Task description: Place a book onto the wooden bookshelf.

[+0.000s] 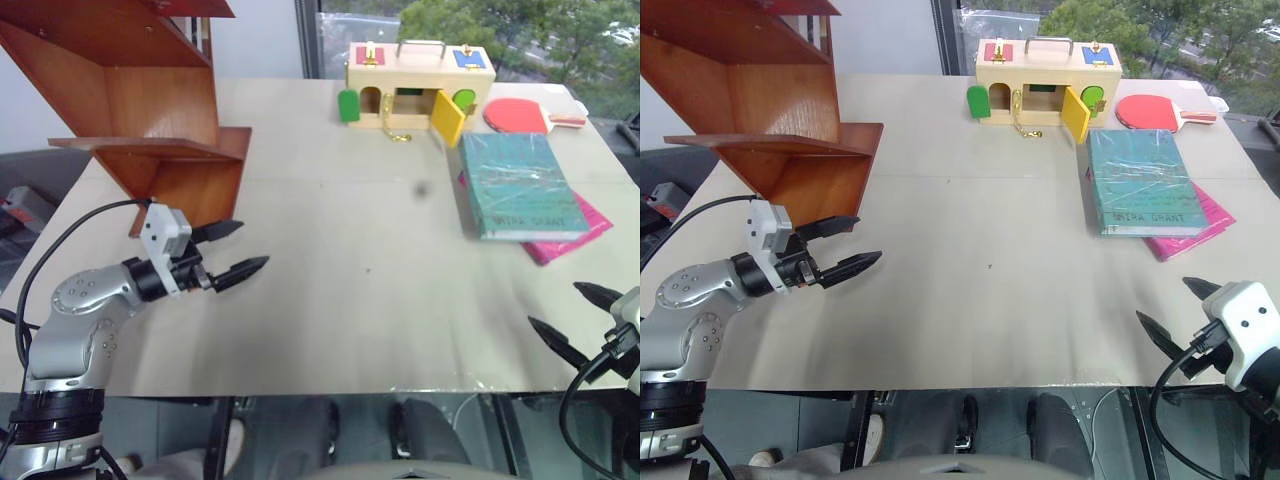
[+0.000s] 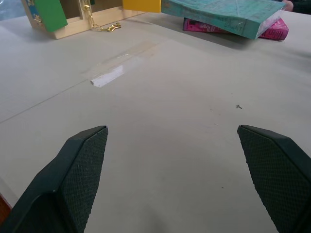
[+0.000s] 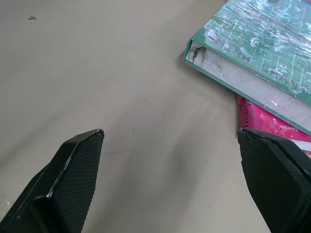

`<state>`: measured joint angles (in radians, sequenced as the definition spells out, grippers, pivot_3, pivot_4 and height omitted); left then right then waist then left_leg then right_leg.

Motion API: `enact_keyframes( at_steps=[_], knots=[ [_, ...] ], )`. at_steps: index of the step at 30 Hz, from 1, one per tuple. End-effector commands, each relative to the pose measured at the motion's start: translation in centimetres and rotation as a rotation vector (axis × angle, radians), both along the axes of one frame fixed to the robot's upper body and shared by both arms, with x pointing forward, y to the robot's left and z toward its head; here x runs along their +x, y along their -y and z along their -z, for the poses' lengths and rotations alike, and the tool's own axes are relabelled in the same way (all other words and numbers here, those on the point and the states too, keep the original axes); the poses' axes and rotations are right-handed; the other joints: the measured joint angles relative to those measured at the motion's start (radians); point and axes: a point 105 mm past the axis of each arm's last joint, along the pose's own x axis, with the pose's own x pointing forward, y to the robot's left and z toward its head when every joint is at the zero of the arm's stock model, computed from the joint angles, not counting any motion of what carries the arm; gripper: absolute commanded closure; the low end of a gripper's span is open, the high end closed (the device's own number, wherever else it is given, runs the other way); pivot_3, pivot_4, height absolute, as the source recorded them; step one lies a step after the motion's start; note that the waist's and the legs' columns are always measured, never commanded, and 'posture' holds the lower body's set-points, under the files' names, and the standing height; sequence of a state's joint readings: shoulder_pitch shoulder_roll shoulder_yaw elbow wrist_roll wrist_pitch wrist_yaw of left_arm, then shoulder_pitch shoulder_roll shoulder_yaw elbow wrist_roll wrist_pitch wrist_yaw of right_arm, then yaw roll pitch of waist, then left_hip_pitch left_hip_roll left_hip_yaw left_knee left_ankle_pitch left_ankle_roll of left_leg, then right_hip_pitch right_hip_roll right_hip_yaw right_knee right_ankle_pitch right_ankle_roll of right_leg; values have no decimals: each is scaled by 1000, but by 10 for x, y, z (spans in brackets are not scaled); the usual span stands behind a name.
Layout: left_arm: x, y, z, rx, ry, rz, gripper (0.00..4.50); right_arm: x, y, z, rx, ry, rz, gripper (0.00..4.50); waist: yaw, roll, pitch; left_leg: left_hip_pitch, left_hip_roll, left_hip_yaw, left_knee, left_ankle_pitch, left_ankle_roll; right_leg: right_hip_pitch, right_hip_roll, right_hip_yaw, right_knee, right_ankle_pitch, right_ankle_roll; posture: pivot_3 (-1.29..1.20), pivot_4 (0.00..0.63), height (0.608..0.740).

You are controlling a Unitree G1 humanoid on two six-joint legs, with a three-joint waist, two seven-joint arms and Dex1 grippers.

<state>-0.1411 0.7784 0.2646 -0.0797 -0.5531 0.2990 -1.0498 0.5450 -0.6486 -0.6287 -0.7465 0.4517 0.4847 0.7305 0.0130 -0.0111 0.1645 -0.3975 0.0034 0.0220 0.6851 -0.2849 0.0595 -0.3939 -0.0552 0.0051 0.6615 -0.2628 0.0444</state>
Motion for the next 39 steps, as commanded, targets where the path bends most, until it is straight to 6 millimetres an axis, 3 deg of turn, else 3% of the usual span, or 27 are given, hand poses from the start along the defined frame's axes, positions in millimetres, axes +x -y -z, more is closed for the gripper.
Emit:
enact_keyframes(
  at_steps=[1, 2, 5, 9, 12, 14, 20, 23, 25, 28, 32, 36, 39],
  knots=[
    [-3, 6, -17, -9, 48, 41, 0, 0, -1, -11, -17, 41, -9, 1, 0, 0, 0, 0, 0, 0, 0, 0, 0, 0, 0, 0, 0, 0, 0, 0, 150, 740],
    [-4, 9, -19, -22, 47, 59, 0, 0, -4, -11, -11, 46, -11, 1, 0, 0, 0, 0, 0, 0, 0, 0, 0, 0, 0, 0, 0, 0, 0, 0, 150, 740],
    [-9, 28, -26, -54, 63, 137, 0, 16, 9, -12, 56, 32, 71, 859, 0, 0, 0, 0, 0, 0, 0, 0, 0, 0, 0, 0, 0, 0, 0, 0, 150, 740],
    [-19, 49, -33, -80, 80, 239, 0, 43, 23, -22, 25, 75, 145, 2595, -2, 0, 0, 0, 0, 1, 0, 0, 0, 0, -1, 1, 0, 0, 0, 0, 150, 740],
    [-25, 67, -36, -98, 91, 316, 0, 72, 37, -32, 7, 101, 231, 4308, -2, 1, 0, 0, 0, 1, 0, 2, -4, -1, 0, 1, 1, 0, 0, 0, 150, 740],
    [-29, 75, -39, -110, 94, 359, 0, 88, 43, -36, 18, 89, 299, 4423, -1, 1, 0, -1, 0, 1, 0, 2, -4, -2, 1, 1, 1, 0, 0, 0, 150, 740],
    [-30, 106, -53, -166, 131, 437, 0, 179, 77, -59, -112, 107, 442, 4423, -6, 2, 0, -1, -2, 4, 1, 3, -4, -3, 1, 3, 1, 0, 0, 0, 150, 740],
    [-31, 109, -53, -174, 136, 428, 0, 216, 75, -63, -130, 102, 456, 4423, -20, 3, 1, -2, -2, 8, 0, 3, -3, -6, 6, 7, 1, 0, 0, 0, 150, 740],
    [-33, 110, -51, -181, 135, 421, 0, 231, 67, -53, -138, 52, 415, 4423, -27, 2, 1, -3, 0, 7, -1, 3, -3, -6, 6, 8, 0, 0, 0, 0, 150, 740],
    [-35, 112, -51, -187, 141, 404, 0, 236, 60, -27, -185, -61, 335, 4423, -29, 2, 1, -6, 0, 9, -3, 3, -3, -9, 6, 9, -1, 0, 0, 0, 150, 740],
    [-33, 109, -51, -186, 157, 373, 0, 222, 63, -4, -199, -179, 256, 4423, -26, -2, -2, -10, 0, 8, -1, 3, -3, -12, 4, 8, -1, 0, 0, 0, 150, 740],
    [-31, 106, -52, -190, 152, 363, 0, 208, 69, -8, -225, -174, 233, 4423, -20, -4, -3, -8, 0, 6, 1, 3, -3, -10, 2, 5, 0, 0, 0, 0, 150, 740],
    [-31, 107, -47, -180, 143, 376, 0, 203, 78, -29, -239, -93, 282, 4423, -21, -3, -3, -1, 0, 5, 1, 2, -3, -2, 2, 5, 0, 0, 0, 0, 150, 740]
  ],
)
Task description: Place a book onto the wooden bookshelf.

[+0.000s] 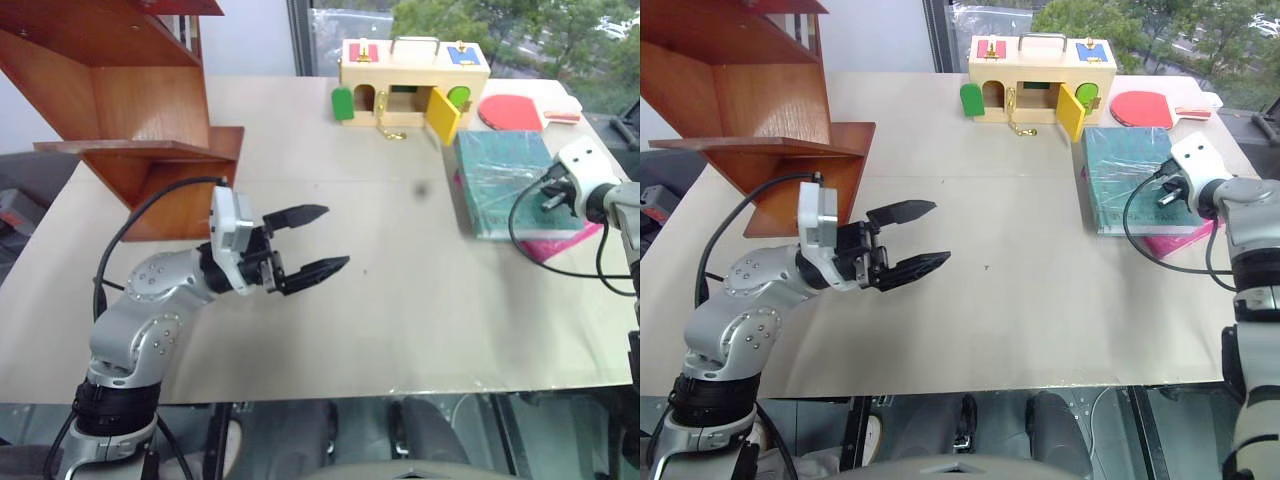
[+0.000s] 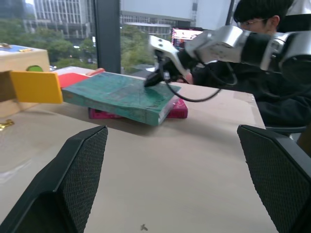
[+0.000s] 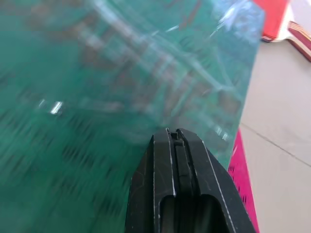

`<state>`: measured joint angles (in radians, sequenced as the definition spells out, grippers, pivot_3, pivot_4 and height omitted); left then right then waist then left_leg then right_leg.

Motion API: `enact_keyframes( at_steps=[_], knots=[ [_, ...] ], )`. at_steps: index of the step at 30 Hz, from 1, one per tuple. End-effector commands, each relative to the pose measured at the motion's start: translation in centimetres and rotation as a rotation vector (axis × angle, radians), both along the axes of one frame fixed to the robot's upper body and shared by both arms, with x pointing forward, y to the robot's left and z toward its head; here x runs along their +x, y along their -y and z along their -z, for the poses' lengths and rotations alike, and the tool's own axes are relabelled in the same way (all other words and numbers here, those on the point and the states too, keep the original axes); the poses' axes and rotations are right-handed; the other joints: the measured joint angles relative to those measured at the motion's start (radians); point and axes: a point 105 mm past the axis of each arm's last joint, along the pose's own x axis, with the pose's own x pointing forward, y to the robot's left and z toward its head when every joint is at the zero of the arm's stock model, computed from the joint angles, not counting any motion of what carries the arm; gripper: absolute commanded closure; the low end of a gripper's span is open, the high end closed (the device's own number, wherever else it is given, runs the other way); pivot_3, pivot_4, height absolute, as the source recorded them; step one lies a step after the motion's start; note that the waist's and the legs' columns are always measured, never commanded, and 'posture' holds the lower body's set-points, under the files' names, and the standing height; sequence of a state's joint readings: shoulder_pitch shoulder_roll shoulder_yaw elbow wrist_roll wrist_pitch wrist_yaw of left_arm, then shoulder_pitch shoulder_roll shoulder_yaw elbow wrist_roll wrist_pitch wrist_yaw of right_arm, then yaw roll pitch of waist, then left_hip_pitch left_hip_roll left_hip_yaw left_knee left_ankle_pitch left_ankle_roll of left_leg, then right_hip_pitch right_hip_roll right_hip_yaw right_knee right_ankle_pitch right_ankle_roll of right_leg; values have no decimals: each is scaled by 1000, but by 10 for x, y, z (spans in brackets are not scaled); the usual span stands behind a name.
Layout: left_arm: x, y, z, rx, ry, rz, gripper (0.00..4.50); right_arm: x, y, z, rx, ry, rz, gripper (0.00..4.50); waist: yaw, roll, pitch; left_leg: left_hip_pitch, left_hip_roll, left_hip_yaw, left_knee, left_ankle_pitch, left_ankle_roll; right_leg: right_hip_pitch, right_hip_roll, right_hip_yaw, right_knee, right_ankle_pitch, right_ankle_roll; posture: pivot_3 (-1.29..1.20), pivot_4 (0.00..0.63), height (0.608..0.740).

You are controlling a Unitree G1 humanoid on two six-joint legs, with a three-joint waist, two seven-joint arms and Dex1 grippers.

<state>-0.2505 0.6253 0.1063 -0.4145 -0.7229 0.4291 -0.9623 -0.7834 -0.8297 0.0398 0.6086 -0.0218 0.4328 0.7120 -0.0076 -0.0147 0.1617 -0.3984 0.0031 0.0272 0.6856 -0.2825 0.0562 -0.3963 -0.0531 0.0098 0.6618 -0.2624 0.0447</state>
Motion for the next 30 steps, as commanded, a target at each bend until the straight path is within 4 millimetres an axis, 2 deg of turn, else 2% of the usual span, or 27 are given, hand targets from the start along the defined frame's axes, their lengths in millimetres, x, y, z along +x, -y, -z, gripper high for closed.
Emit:
enact_keyframes(
  at_steps=[1, 2, 4, 8, 11, 14, 17, 21, 30],
  knots=[
    [-3, 2, -3, 5, 29, 19, 0, -8, 20, -18, -11, 47, 101, 4423, 0, 0, 0, 0, 0, 0, 0, 0, 0, 0, 0, 0, 0, 0, 0, 0, 150, 740],
    [-3, 2, -3, 3, 29, 20, 0, -7, 21, -33, 42, 99, 140, 4423, -1, 0, 0, 0, 0, 0, 0, 0, 0, 0, 0, 0, 0, 0, 0, 0, 150, 740],
    [-1, 1, -4, 1, 32, 19, 0, -4, 23, -50, 133, 159, 206, 4423, -1, 2, 1, 0, 0, 0, 0, 0, 0, 0, -1, 0, 1, 0, 0, 0, 150, 740],
    [1, 6, -7, -13, 46, 30, 0, 3, 52, -55, 326, 135, 488, 4423, -8, 4, 3, -1, 0, 1, 0, 0, 0, -2, 0, 1, 1, 0, 0, 0, 150, 740],
    [2, 5, -8, -13, 51, 29, 0, 6, 66, -54, 470, 154, 625, 4423, -6, 4, 3, -1, 0, 3, -3, 0, 0, -4, 1, 3, 0, 0, 0, 0, 150, 740],
    [2, 5, -9, -15, 56, 24, 0, 5, 78, -42, 589, 177, 748, 4423, -3, 5, 3, -3, -1, 3, -4, 0, 0, -4, 1, 2, -3, 0, -1, 0, 150, 740],
    [2, 5, -10, -19, 59, 17, 0, 1, 85, -25, 613, 167, 820, 4423, -3, 5, 3, -5, -1, 4, -4, 0, 0, -4, 1, 2, -5, 0, 0, 0, 150, 740],
    [0, 1, -9, -20, 55, -4, 0, -1, 75, 6, 635, 60, 805, 4423, -8, 5, 3, -13, -1, 6, -2, 0, 0, -14, 3, 5, -1, 0, 0, 0, 150, 740],
    [-2, 0, -8, -26, 47, -18, 0, -7, 41, 40, 733, -189, 666, 4423, -9, 2, 1, -13, 1, 7, 0, 0, 0, -15, 7, 6, 1, 0, 0, 0, 150, 740]
  ],
)
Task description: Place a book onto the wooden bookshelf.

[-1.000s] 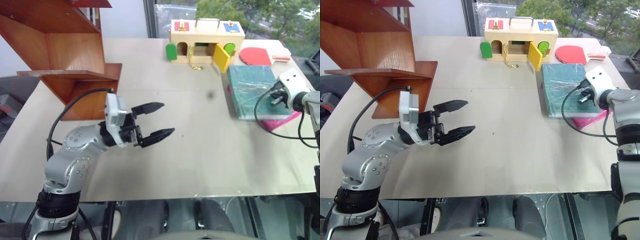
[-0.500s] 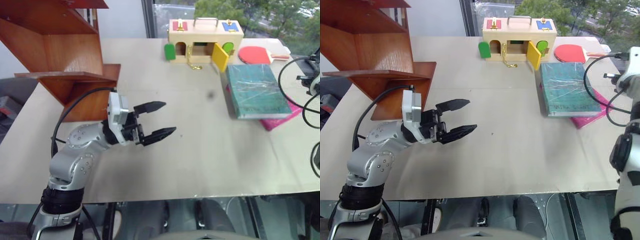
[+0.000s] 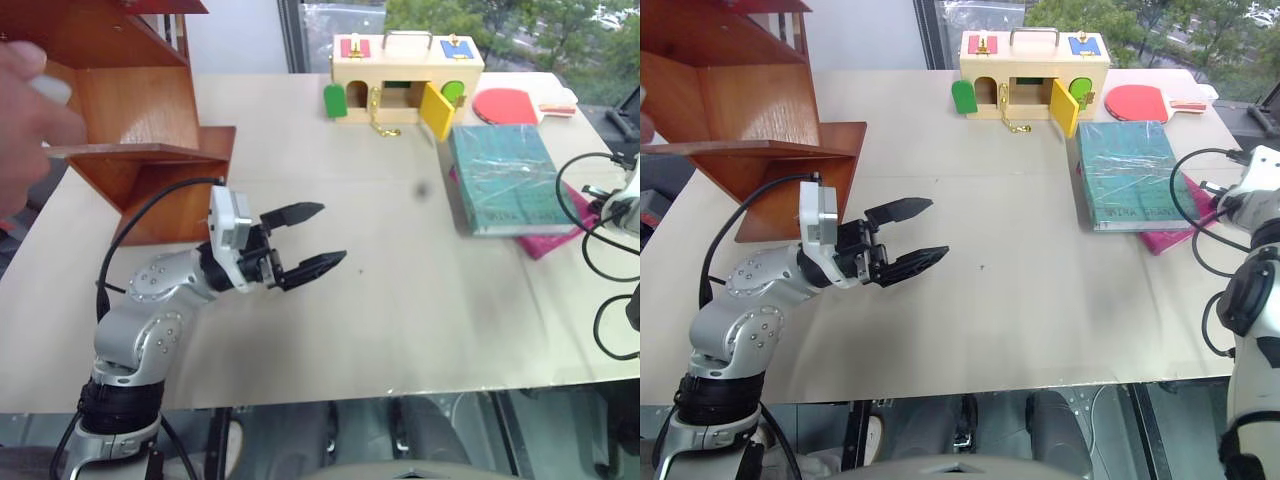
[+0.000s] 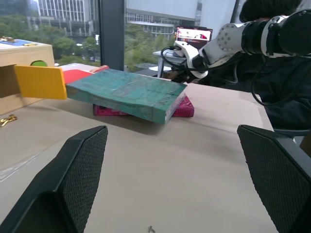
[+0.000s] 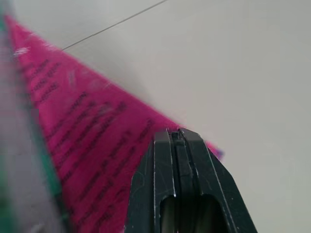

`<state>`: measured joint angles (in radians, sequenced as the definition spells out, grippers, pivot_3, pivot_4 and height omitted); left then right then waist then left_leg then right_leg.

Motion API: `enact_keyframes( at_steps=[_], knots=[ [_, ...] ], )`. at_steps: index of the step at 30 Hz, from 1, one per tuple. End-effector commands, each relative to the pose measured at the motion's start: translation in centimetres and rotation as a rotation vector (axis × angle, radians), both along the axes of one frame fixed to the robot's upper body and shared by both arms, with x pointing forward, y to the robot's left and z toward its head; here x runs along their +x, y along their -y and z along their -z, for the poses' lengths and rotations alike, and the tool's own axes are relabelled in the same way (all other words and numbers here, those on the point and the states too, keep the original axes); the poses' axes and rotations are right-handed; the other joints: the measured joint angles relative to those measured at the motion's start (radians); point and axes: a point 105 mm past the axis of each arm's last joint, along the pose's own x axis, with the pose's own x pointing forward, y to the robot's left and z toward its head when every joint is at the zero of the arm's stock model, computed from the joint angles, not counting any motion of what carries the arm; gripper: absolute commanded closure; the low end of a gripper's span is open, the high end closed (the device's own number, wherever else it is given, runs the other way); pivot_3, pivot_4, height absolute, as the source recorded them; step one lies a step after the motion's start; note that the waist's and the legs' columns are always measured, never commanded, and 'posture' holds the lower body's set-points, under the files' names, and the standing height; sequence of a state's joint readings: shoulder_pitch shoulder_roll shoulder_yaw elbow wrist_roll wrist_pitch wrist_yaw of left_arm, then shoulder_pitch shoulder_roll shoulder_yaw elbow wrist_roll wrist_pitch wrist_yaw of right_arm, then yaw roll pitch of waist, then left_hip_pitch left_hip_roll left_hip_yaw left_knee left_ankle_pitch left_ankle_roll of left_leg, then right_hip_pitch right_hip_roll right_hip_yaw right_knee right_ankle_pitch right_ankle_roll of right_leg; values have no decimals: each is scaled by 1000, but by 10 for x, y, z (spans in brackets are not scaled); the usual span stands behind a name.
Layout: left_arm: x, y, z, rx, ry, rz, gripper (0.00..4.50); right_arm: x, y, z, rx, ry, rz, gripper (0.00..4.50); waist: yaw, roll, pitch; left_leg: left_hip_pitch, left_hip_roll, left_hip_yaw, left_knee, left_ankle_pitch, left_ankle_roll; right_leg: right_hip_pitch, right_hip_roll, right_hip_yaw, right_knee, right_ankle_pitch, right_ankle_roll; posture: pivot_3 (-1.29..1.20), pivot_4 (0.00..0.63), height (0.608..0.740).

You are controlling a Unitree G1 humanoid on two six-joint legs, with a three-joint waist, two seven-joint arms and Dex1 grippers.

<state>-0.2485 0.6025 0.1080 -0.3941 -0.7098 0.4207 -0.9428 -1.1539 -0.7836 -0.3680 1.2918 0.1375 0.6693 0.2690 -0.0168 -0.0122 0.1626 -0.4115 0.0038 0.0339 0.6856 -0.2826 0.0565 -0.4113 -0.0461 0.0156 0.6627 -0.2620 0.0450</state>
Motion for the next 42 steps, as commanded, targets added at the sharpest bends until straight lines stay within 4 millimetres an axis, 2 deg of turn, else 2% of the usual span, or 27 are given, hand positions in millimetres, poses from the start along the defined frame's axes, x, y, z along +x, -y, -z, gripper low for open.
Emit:
enact_keyframes(
  at_steps=[1, 6, 9, 10, 13, 18, 24, 28, 31, 34, 37, 39, 42],
  knots=[
    [-7, 3, -11, -3, 55, 17, 0, -8, -19, 26, 99, -108, -93, 4423, 0, -1, -1, 0, 0, 0, 0, 0, 0, 0, 0, 0, 0, 0, 0, 0, 150, 740],
    [-7, 4, -10, -2, 48, 24, 0, -13, -31, 34, 140, -163, -169, 4423, 1, -4, -3, 0, 0, 0, 0, 0, 0, 0, -1, 0, 0, 0, 0, 0, 150, 740],
    [-7, 5, -9, -4, 44, 32, 0, -10, -12, 20, 28, -98, -112, 4423, 2, -6, -5, 0, 0, -1, 0, 0, 0, 0, -2, 0, 0, 0, 0, 0, 150, 740],
    [-7, 5, -9, -3, 44, 36, 0, -10, 3, 11, -62, -71, -58, 4423, 3, -6, -5, 0, 0, -1, 0, 0, 0, 0, -2, 0, 0, 0, 0, 0, 150, 740],
    [-7, 6, -10, -4, 44, 42, 0, -16, 21, -4, -122, -39, 22, 4423, 9, -6, -5, 0, -1, -1, 1, 0, 0, 0, -2, -1, 0, 0, 0, 0, 150, 740],
    [-6, 7, -10, -2, 47, 50, 0, -33, 43, 2, -205, -105, 93, 4423, 17, -5, -5, -2, -1, -2, 1, 0, 0, 0, -3, -2, 0, 0, 0, 0, 150, 740],
    [-5, 5, -11, 8, 57, 43, 0, -49, 46, 4, -161, -143, 109, 4423, 6, -3, -5, -2, -1, -2, 1, 0, 0, 0, -3, -2, 0, 0, 0, 0, 150, 740],
    [-6, 2, -12, 11, 60, 28, 0, -62, 16, 6, -85, -155, 9, 4423, 6, 2, -5, -2, -1, -2, 1, 0, 0, -1, -3, -1, 0, 0, 0, 0, 150, 740],
    [-6, 2, -12, 9, 60, 22, 0, -76, -20, 13, -17, -141, -76, 4423, 5, 3, -6, -2, 1, -3, 1, 0, 0, -1, -3, -1, 0, 0, 0, 0, 150, 740],
    [-5, 2, -12, 6, 61, 21, 0, -85, -64, 23, 64, -102, -194, 4423, 5, 3, -6, -2, 2, -3, 1, 0, 0, -1, -2, -2, 1, 0, 0, 0, 150, 740],
    [-3, 2, -12, 8, 59, 25, 0, -87, -92, 26, 131, -58, -259, 4423, 5, 3, -7, -1, 1, -3, 2, 0, 0, 0, -2, -1, 2, 0, 1, 0, 150, 740],
    [-2, 2, -13, 9, 59, 28, 0, -88, -108, 27, 152, -36, -300, 4423, 5, 3, -7, -1, 0, -3, 2, 0, 0, 0, -1, -1, 3, 1, 1, 0, 150, 740],
    [-2, 2, -13, 8, 60, 31, 0, -90, -121, 26, 159, -8, -349, 4423, 6, 3, -7, -1, 0, -3, 2, 0, 0, -1, 0, -1, 3, 1, 1, 0, 150, 740]
  ],
)
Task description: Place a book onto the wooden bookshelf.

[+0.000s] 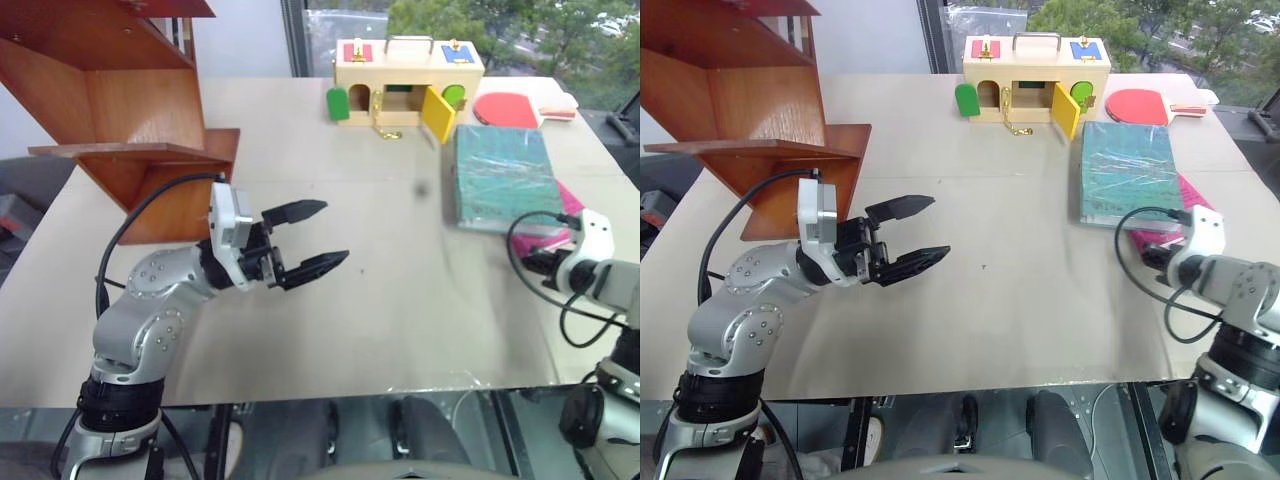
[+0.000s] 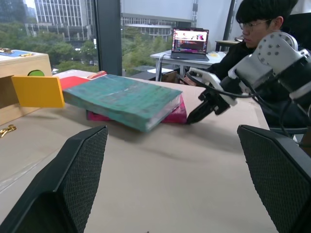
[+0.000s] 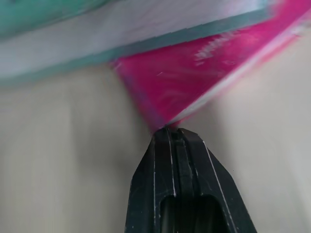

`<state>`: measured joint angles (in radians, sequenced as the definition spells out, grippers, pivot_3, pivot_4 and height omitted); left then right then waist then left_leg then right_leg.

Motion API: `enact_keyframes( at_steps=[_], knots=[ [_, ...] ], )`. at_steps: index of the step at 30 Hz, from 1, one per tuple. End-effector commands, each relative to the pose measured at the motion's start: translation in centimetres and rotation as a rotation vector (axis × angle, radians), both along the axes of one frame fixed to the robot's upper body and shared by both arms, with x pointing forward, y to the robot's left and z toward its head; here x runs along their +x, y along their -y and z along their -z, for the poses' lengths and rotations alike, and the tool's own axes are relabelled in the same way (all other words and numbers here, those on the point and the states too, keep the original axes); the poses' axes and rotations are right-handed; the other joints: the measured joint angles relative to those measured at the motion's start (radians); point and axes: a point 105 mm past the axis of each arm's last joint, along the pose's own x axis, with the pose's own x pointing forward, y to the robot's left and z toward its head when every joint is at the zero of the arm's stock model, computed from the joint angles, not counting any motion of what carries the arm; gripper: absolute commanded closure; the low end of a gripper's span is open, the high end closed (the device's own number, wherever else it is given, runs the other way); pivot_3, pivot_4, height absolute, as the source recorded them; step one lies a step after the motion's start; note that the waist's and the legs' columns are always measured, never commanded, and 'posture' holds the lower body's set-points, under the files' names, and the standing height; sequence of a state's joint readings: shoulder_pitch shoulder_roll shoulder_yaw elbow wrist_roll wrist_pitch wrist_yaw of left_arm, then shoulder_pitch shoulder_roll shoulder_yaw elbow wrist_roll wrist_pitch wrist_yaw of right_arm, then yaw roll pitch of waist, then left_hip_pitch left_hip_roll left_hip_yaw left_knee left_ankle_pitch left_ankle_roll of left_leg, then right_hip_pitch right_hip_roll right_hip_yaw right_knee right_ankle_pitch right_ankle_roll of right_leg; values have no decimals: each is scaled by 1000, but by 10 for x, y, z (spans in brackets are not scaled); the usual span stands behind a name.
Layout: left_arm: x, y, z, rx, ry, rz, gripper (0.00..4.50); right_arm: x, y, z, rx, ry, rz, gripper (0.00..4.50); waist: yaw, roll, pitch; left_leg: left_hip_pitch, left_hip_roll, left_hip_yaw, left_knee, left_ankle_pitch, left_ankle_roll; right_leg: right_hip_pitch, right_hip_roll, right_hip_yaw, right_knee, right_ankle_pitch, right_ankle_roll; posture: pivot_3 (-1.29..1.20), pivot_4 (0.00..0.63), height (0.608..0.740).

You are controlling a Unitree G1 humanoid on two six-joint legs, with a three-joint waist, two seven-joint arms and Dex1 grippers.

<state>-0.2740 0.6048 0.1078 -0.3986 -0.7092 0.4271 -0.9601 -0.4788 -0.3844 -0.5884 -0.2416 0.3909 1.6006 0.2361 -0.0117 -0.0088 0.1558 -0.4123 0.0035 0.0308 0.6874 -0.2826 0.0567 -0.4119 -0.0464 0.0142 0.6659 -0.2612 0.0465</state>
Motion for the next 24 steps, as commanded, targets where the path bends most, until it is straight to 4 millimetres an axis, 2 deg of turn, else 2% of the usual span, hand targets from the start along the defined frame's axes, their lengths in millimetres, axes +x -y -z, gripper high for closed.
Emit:
enact_keyframes(
  at_steps=[1, 7, 11, 13, 15, 17, 21, 24],
  knots=[
    [-1, -1, -7, -1, 36, 7, 0, -3, -11, -14, 1, 80, -59, 4423, 1, 0, 0, 0, 0, 0, 0, 0, 0, 0, 0, 0, 0, 0, 0, 0, 150, 740],
    [-2, 0, -6, -2, 33, 9, 0, -14, -33, -24, 3, 145, -206, 4423, 0, 0, 0, -1, 0, 0, 0, 0, 0, 0, 0, 0, -1, 0, 0, 0, 150, 740],
    [-3, 0, -6, -5, 30, 6, 0, -15, -24, -66, -32, 306, -251, 4423, 1, 1, 0, -1, -1, 0, 0, 0, 0, 0, 0, -1, -1, 0, 0, 0, 150, 740],
    [-3, 1, -5, -7, 30, 7, 0, -7, -2, -84, -89, 355, -162, 4423, 0, 1, 0, 0, -1, 0, 0, 0, 0, 0, 0, -1, -1, 0, 0, 0, 150, 740],
    [-3, 2, -5, -10, 30, 8, 0, 6, 30, -102, -124, 386, -7, 4423, 0, 1, 0, 0, -1, 0, 0, 0, 0, 0, 0, -1, -1, 0, 0, 0, 150, 740],
    [-2, 3, -5, -12, 30, 9, 0, 20, 66, -111, -141, 381, 171, 4423, 0, 0, 0, 0, -1, 0, 0, 0, 0, 0, 0, -1, -1, 0, 0, 0, 150, 740],
    [-2, 6, -6, -16, 35, 22, 0, 51, 112, -108, -121, 327, 390, 4423, -1, 0, 0, 0, -1, 1, 0, 0, 0, 0, 1, 0, -1, 0, 0, 0, 150, 740],
    [-3, 9, -8, -12, 43, 49, 0, 75, 133, -98, -69, 331, 494, 4423, -2, 1, 1, 1, -1, 5, -1, 0, 0, 0, 1, 1, -2, 0, 0, 0, 150, 740]
  ],
)
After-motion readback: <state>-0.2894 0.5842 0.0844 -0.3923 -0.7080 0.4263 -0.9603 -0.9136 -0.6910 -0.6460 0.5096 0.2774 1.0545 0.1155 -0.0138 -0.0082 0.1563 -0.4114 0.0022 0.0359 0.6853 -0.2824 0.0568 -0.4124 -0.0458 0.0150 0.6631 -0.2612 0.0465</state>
